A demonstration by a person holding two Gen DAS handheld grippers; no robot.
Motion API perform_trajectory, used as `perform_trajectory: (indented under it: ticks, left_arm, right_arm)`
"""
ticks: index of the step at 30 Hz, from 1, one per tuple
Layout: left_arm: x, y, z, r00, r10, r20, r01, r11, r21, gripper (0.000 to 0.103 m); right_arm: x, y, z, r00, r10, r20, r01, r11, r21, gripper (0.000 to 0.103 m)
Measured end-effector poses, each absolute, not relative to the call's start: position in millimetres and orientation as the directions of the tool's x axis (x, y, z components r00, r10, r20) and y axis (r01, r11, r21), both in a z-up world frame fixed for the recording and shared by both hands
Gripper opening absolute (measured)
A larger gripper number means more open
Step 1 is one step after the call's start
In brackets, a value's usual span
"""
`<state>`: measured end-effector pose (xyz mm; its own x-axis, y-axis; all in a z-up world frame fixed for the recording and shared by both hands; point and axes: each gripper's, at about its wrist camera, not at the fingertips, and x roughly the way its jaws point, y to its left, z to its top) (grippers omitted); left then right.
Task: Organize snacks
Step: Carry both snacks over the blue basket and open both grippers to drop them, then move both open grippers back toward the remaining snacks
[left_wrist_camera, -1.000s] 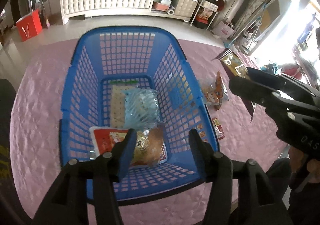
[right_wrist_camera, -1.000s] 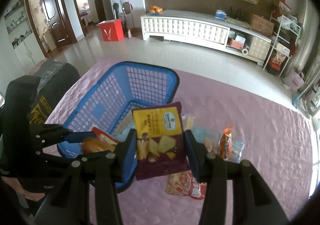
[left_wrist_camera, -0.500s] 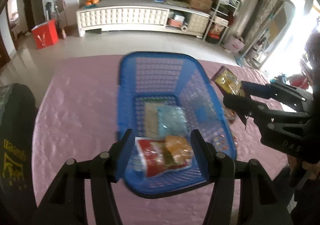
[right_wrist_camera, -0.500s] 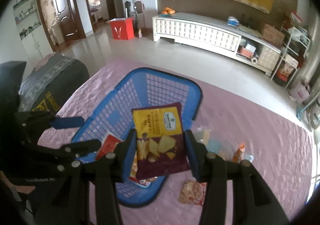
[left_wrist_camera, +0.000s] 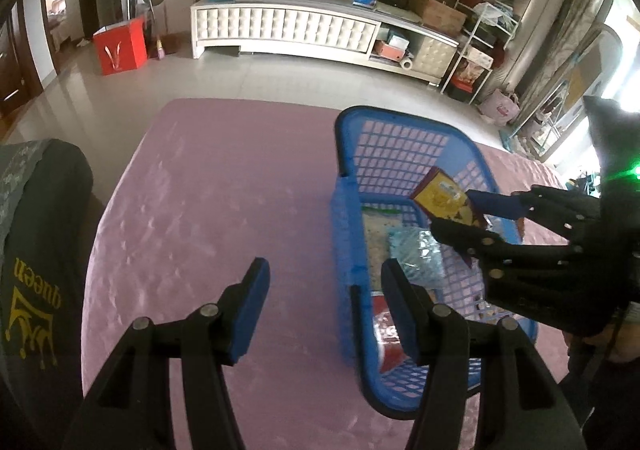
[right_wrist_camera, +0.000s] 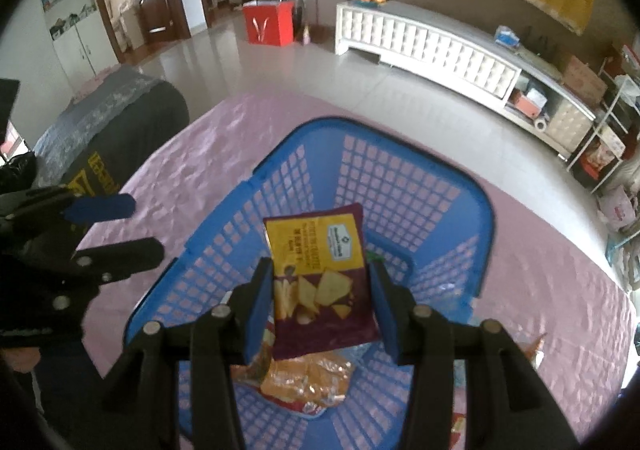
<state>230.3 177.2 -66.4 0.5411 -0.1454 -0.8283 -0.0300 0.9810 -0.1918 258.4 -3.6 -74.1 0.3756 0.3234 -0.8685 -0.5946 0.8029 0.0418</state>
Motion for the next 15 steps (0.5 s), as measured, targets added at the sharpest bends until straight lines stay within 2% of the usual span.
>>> perform_trajectory:
  ticks: [9, 10, 13, 15]
  left_arm:
    - [233, 185, -74, 0.531, -0.15, -0.834, -0.044, 0.978, -0.204, 0.055]
    - [232, 184, -74, 0.531, -0.151, -0.834, -0.043, 0.978, -0.205, 0.055]
    - [229, 182, -73, 0.533, -0.154, -0.832, -0.038, 0.978, -0.205, 0.055]
    - [227, 180, -72, 0.534, -0.153, -0.832, -0.035, 0.979, -0.202, 0.055]
  right_arm:
    - [265, 11, -96, 0.319, 0.348, -0.882, -0.629, 0.773, 0.077, 0.052]
    - [265, 12, -96, 0.331, 0.338, -0.881, -0.631, 0.773, 0.06, 0.055]
    - [263, 15, -97, 0.328, 0.313, -0.891, -0.641, 0.766, 0.033, 0.084]
    - [259, 15, -94, 0.328, 0.325, -0.887, -0.653, 0.756, 0.035, 0.085]
